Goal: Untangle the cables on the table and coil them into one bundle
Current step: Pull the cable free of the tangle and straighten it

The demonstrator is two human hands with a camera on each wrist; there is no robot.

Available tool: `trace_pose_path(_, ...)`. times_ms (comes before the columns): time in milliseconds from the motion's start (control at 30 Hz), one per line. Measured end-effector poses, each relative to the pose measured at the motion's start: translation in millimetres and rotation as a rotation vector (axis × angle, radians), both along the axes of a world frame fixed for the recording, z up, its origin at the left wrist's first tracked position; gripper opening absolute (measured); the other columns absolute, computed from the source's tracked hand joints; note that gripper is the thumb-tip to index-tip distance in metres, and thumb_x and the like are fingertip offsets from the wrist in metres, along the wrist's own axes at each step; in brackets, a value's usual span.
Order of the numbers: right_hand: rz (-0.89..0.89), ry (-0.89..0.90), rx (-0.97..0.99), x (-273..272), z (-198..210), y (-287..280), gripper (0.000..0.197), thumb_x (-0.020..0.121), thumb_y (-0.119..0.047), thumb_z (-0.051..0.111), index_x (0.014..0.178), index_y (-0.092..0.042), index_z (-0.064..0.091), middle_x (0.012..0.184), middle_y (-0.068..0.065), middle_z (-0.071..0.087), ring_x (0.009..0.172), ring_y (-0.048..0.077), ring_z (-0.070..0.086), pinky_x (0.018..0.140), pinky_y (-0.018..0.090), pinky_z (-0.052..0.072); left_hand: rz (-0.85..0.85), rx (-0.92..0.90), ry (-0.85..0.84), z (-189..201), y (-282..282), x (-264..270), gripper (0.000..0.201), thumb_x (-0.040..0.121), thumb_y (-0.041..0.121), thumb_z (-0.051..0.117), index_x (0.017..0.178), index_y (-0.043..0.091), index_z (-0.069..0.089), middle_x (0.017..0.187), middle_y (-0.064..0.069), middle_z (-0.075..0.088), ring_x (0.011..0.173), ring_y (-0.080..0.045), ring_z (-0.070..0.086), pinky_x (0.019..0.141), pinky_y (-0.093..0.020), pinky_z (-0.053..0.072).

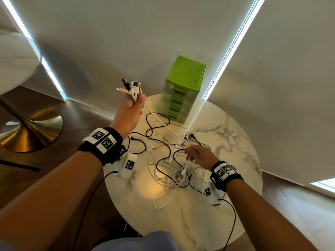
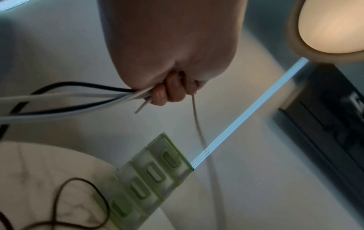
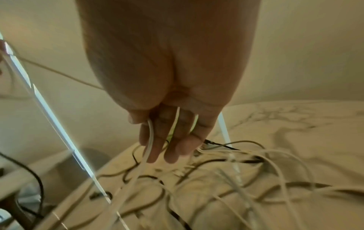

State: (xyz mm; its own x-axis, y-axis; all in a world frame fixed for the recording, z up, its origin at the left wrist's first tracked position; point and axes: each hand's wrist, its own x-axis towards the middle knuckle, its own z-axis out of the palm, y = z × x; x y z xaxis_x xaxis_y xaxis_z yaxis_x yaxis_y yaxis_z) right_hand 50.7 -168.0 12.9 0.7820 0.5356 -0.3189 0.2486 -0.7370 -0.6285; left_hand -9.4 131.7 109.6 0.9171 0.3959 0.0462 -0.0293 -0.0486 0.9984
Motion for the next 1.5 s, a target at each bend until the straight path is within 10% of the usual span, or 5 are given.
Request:
trace_pose_path(400,0.443,-0.140,-0.024,-16.2,43.8,118.2,0.020,0.092,-0.019,0.072,0.111,-0.020,0.078,0.109,0.005,0.073,0.099,0.016,0.066,0.092,0.030,0.052,0.160,0.276,0.071,-8.3,33.5,-44.1,0.027,0.105,0.044,0.050,0.114,0.019,0.058,0.077,-0.004,0.056,0.080,-0.026,0.061,0.081,-0.043,0.049)
trace_pose_path(933,0.899,-0.021,-0.210,-103.5,-12.6,267.9,0.058,0.089,-0.055,0.067,0.141,-0.032,0.054,0.160,0.009,0.033,0.148,0.029,0.027,0.120,0.047,0.025,0.436,0.471,0.246,-20.6,140.0,-162.9,0.029,0.105,0.043,0.050,0.121,0.021,0.061,0.086,0.011,0.060,0.075,0.008,0.056,0.068,-0.006,0.038)
trace_pose_path(1033,0.883,-0.020,-0.063,-123.8,-21.9,293.8,0.062,0.087,-0.079,0.041,0.125,-0.034,0.062,0.143,0.004,0.053,0.134,0.029,0.046,0.109,0.055,0.038,0.425,0.471,0.317,-36.1,144.5,-176.1,0.030,0.104,0.043,0.053,0.120,0.018,0.061,0.079,0.013,0.057,0.069,0.008,0.055,0.064,-0.006,0.038)
trace_pose_path(1233,0.812,0.020,0.163,-139.1,-21.8,325.1,0.037,0.107,-0.033,0.047,0.075,-0.022,0.061,0.092,0.004,0.052,0.085,0.022,0.053,0.080,0.031,0.041,0.420,0.422,0.366,-43.7,155.1,-191.3,0.030,0.105,0.040,0.052,0.115,0.017,0.068,0.076,0.007,0.060,0.063,0.001,0.054,0.063,-0.018,0.045)
trace_pose_path(1500,0.686,0.114,-0.511,-124.2,-48.1,311.2,0.059,0.093,-0.040,0.069,0.136,-0.004,0.053,0.137,0.017,0.057,0.130,0.032,0.054,0.103,0.036,0.045,0.322,-0.055,0.198,-45.2,189.4,-218.7,0.040,0.107,0.044,0.041,0.102,0.012,0.065,0.060,0.009,0.036,0.053,-0.006,0.034,0.054,-0.023,0.034)
